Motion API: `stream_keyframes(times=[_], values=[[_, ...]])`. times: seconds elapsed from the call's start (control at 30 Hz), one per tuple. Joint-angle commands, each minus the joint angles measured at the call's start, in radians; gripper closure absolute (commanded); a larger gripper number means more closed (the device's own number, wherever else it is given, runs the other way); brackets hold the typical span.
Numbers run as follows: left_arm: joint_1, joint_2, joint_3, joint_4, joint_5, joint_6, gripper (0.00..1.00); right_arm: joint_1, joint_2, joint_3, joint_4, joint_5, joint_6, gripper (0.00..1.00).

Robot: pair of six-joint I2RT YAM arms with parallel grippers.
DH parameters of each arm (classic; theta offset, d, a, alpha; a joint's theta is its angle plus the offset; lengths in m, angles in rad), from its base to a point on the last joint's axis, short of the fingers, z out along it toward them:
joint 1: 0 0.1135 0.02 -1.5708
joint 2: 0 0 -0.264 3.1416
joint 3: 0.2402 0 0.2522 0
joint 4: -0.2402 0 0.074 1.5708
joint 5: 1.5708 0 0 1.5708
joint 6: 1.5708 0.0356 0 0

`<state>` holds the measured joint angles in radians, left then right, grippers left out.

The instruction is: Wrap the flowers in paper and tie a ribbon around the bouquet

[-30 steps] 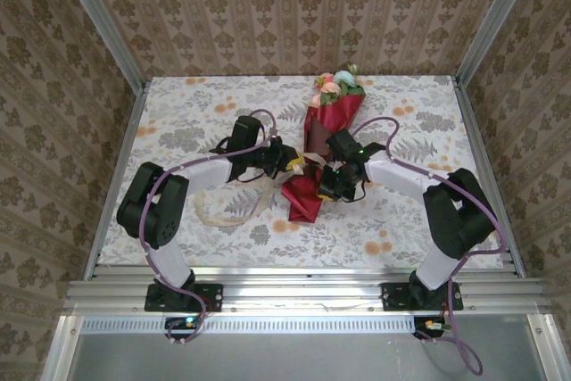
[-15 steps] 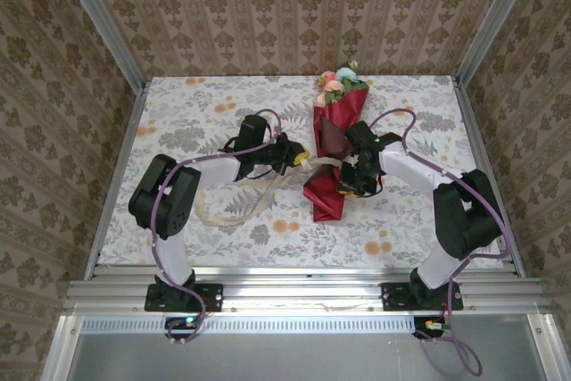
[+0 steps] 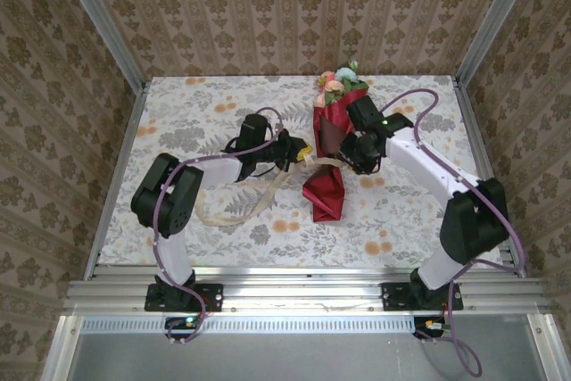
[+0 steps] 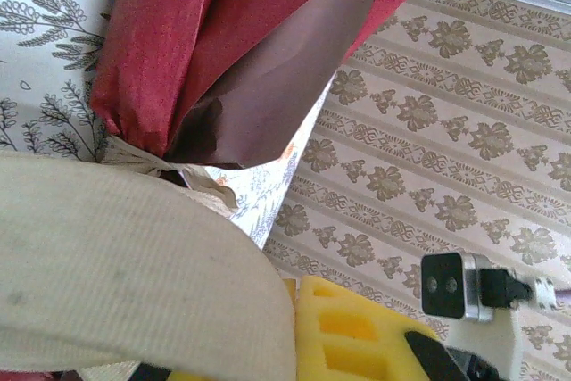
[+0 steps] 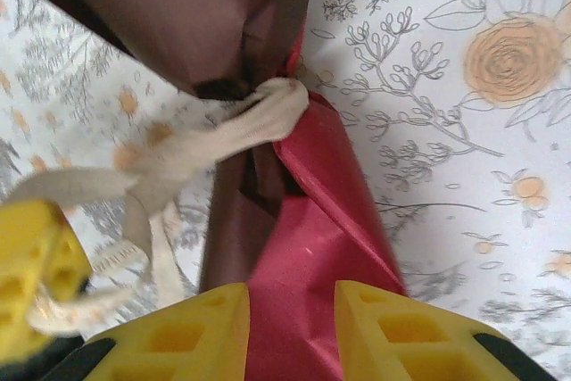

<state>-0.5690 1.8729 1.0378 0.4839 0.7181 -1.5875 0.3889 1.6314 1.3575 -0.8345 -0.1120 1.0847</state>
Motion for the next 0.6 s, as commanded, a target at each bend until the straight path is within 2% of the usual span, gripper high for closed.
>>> stream_keyframes(times=[0.0,0.3,0.57], values=[[-0.008,-0.023,0.012,0.046,-0.003,-0.025,1.00,-0.005,0.099,0.067,0.017,-0.014,0.239,0.68],[-0.026,-0.048,-0.014,0.090,-0.020,-0.063,1.00,0.020,0.210,0.093,0.079,-0.108,0.526,0.64],[-0.047,-0.058,-0.040,0.142,-0.040,-0.108,1.00,0.025,0.247,0.094,0.147,-0.123,0.608,0.62]])
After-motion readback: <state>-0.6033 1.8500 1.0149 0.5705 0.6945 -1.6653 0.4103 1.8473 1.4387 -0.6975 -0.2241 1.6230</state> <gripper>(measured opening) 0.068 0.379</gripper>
